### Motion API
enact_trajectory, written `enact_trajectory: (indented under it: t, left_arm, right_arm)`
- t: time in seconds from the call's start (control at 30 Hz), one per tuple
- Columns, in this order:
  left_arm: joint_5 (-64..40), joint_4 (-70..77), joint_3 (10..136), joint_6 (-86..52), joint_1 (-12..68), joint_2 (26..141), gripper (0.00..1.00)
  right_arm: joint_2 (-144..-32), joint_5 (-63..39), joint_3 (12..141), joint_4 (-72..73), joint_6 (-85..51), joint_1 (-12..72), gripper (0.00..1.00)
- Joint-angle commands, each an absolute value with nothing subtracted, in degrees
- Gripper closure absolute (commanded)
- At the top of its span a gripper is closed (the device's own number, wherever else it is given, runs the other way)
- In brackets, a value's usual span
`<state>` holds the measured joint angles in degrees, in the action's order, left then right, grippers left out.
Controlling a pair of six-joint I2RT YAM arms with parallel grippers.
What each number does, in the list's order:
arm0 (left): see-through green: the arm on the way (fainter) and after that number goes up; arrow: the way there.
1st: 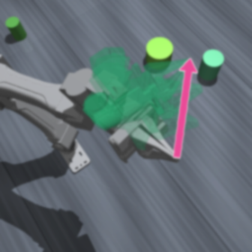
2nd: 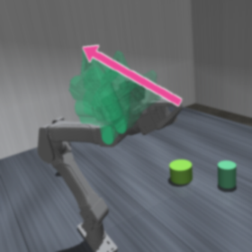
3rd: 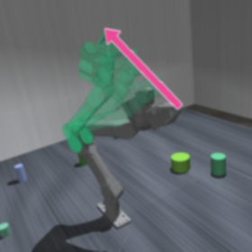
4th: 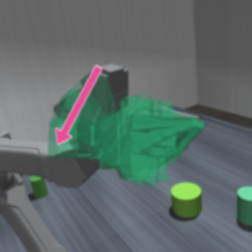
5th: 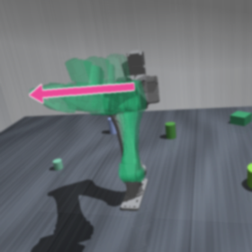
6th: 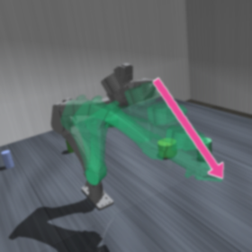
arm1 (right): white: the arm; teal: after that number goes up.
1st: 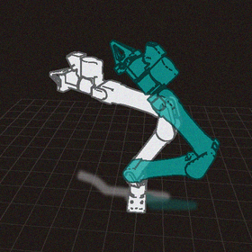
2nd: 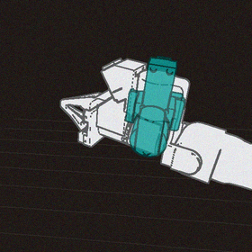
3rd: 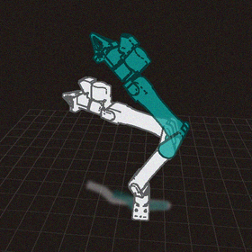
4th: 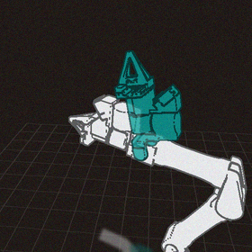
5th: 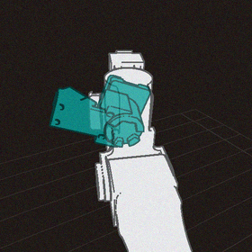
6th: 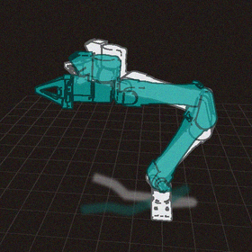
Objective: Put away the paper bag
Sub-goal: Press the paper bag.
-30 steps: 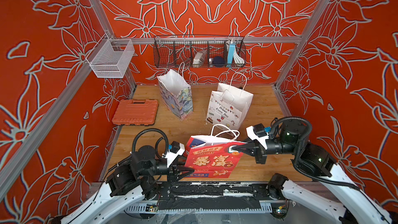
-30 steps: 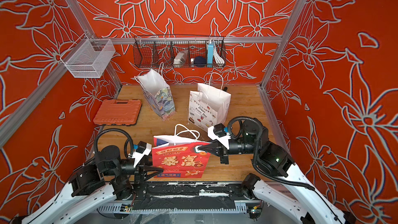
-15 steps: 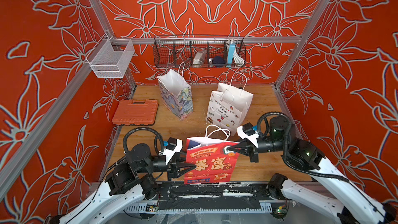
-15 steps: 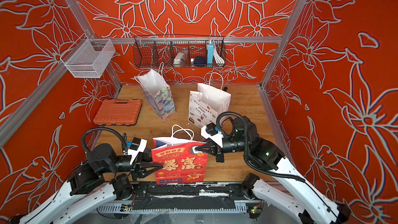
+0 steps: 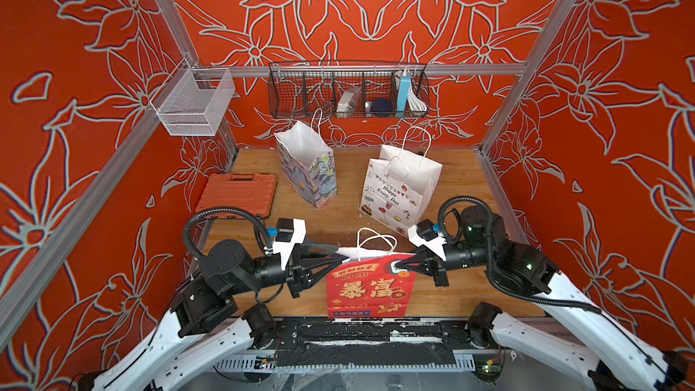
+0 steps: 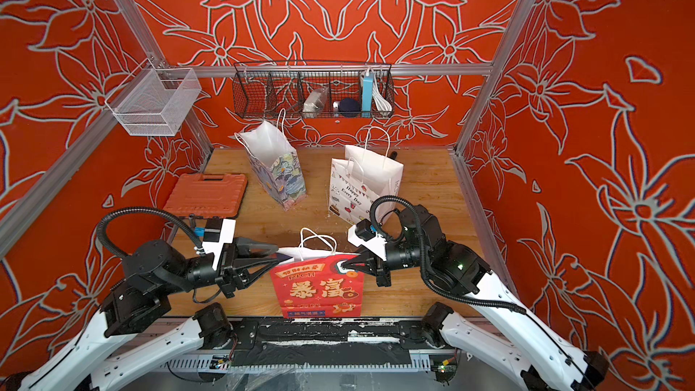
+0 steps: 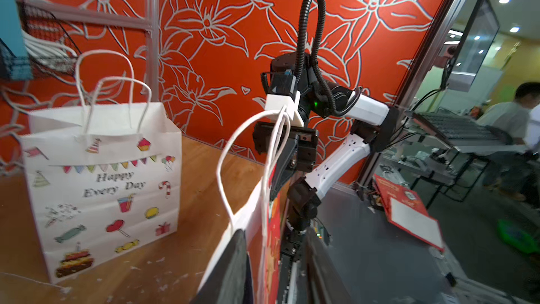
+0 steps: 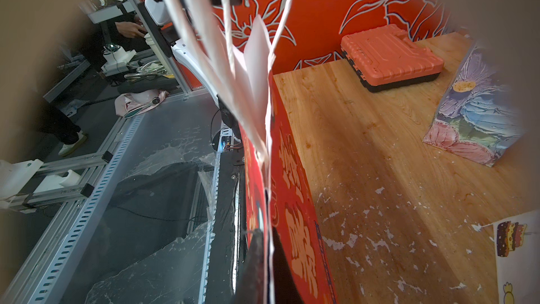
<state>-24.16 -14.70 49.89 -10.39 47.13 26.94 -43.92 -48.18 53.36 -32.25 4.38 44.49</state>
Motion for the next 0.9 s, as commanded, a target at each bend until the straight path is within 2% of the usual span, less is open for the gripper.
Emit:
enact_trajectory:
  t: [0.0,0.1,0.2,0.4,0.67,0.8,0.87]
  left_arm:
    - [-18.2,-19.8,50.7,-9.6,47.0,24.5,0.33]
    - [-18.4,-25.8,49.3,-9.4,47.0,20.9,0.13]
    - [-20.6,-30.6,46.9,-9.8,47.0,17.7,0.01]
    - [-25.0,-31.7,45.6,-8.1,47.0,19.5,0.01]
    - [-30.7,-23.9,47.5,-5.3,47.0,29.6,0.01]
    - [-30.2,-20.2,47.8,-4.0,47.0,30.9,0.17]
    - [-30.0,-19.2,47.9,-3.3,47.0,31.1,0.33]
  right_arm:
    - [-42.2,-47.9,53.2,-33.2,5.8,44.1,1.00]
    - [-41.1,-46.2,54.2,-34.3,6.1,44.1,1.00]
    - [-40.4,-45.6,55.4,-35.2,6.3,44.1,1.00]
    - [-40.9,-50.0,56.7,-33.9,4.8,44.1,1.00]
    - [-43.3,-53.0,56.7,-30.7,1.0,44.1,1.00]
    - [-44.3,-53.5,56.4,-29.8,-0.7,44.1,1.00]
    - [-44.4,-53.0,56.4,-29.8,-0.8,44.1,1.00]
